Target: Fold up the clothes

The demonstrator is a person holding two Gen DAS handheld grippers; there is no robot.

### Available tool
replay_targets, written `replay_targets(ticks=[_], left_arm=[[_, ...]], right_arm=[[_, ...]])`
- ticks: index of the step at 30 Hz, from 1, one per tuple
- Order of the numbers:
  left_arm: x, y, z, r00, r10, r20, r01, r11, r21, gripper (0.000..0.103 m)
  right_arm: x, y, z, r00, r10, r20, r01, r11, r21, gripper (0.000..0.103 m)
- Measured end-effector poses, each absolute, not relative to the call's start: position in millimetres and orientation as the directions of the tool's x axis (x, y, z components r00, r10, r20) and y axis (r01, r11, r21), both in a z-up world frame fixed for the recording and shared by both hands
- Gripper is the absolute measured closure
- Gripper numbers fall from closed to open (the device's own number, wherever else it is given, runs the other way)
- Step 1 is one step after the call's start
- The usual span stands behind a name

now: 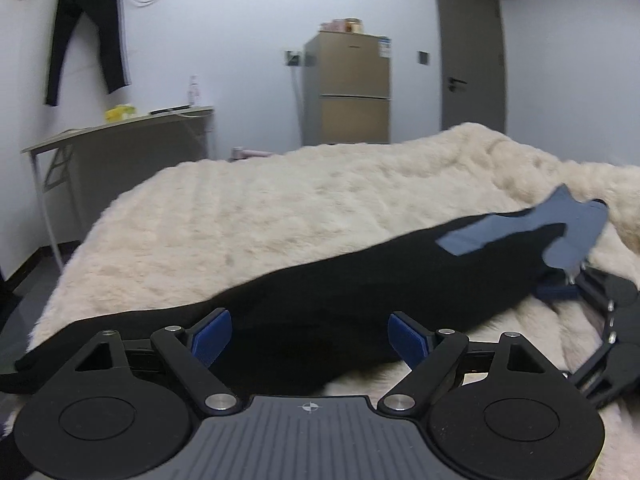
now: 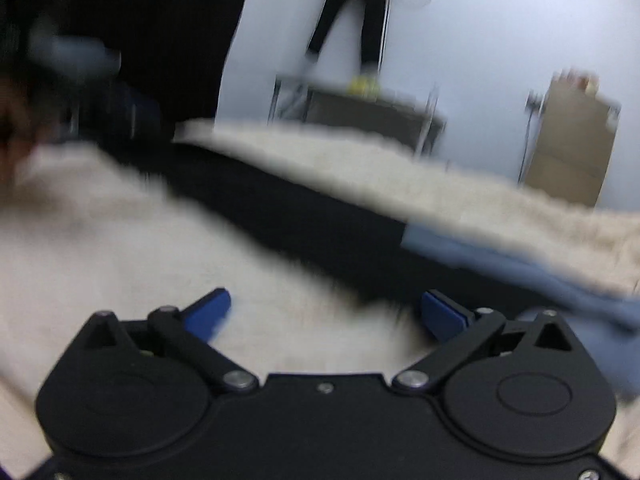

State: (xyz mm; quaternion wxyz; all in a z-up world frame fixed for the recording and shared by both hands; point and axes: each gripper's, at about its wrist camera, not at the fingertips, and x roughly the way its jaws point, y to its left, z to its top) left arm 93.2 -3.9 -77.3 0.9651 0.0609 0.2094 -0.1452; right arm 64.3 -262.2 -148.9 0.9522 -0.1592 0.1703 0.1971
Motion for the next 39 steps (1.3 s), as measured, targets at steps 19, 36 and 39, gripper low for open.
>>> replay_targets(ticks=[19,36,39], left_arm=[[96.6,74.5,-74.0,0.827,-0.040,-0.561,0.327,0.846,0.421,0.049],[114.1,81.9,-92.8,0.796,0.086,-0.599,0.298,0.806,0.511,0.099],[115.6,88.6,-70.5,0.811,0.065,-0.581,0.312,0.792,0.524,0.099]], right_arm=[[65.5,-236.7,-172.5,0.913,0.231,-0.336,-0.358,0.848,-0.391,0.000],[67.7,-234.2,-176.0,0.914,0.223,-0.339,-0.357,0.841,-0.407,0.000],[67.5,-234.4,-177.1,0.915,0.222,-0.335,-0.355,0.839,-0.412,0.000]])
